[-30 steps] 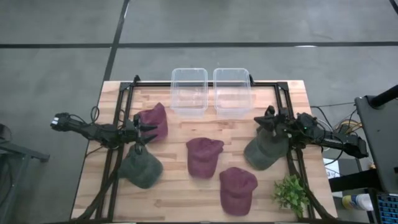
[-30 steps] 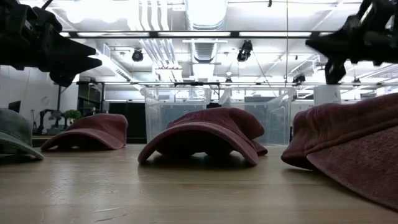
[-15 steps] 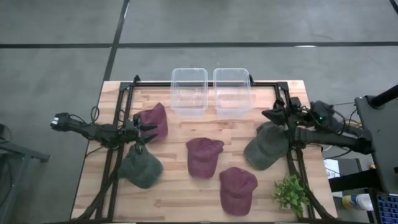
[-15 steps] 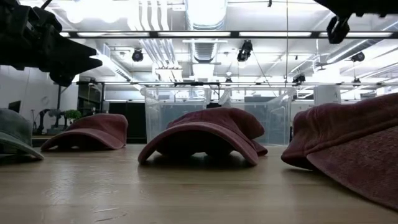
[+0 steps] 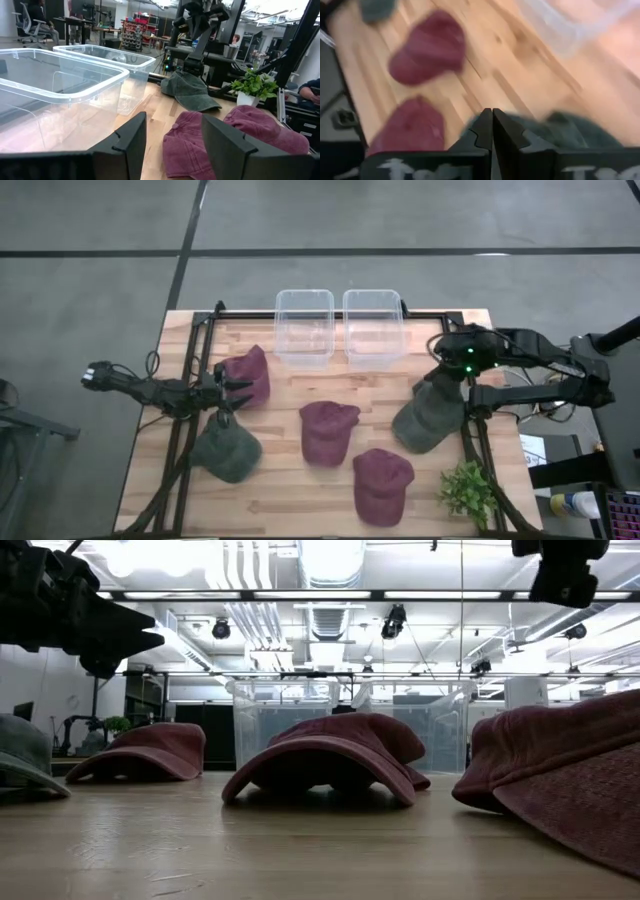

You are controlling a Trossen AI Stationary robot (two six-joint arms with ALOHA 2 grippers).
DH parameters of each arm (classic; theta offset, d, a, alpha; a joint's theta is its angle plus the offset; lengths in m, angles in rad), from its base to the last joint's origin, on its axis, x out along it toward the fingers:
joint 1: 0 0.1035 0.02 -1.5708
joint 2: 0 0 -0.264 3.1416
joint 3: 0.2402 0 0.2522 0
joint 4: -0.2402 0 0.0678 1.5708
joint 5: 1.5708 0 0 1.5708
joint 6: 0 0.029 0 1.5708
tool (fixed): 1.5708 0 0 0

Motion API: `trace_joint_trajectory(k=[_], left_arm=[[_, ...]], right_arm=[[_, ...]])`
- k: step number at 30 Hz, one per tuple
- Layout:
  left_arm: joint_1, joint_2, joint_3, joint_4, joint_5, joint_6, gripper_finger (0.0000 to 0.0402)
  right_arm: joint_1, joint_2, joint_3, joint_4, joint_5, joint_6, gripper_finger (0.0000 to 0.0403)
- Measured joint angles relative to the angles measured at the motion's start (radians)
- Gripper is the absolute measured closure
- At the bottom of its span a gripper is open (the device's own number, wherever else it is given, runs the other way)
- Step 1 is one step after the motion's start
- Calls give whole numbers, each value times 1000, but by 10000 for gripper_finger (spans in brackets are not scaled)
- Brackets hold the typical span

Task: Pick & Place hat
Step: Put the right black cap into the right transparent bin

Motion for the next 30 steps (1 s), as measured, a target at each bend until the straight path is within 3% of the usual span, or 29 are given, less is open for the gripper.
trace_joint_trajectory(k=[4,7,14,30], left_arm=[[0,0,0,1,0,-1,220],[0,0,0,2,0,-1,220],[0,0,0,3,0,-1,220],[0,0,0,3,0,-1,220]], right_arm=[[0,71,45,-129,8,20,394],[0,105,51,-227,73,61,394],[0,104,-48,-326,87,126,380],[-1,89,-224,-293,41,234,205]])
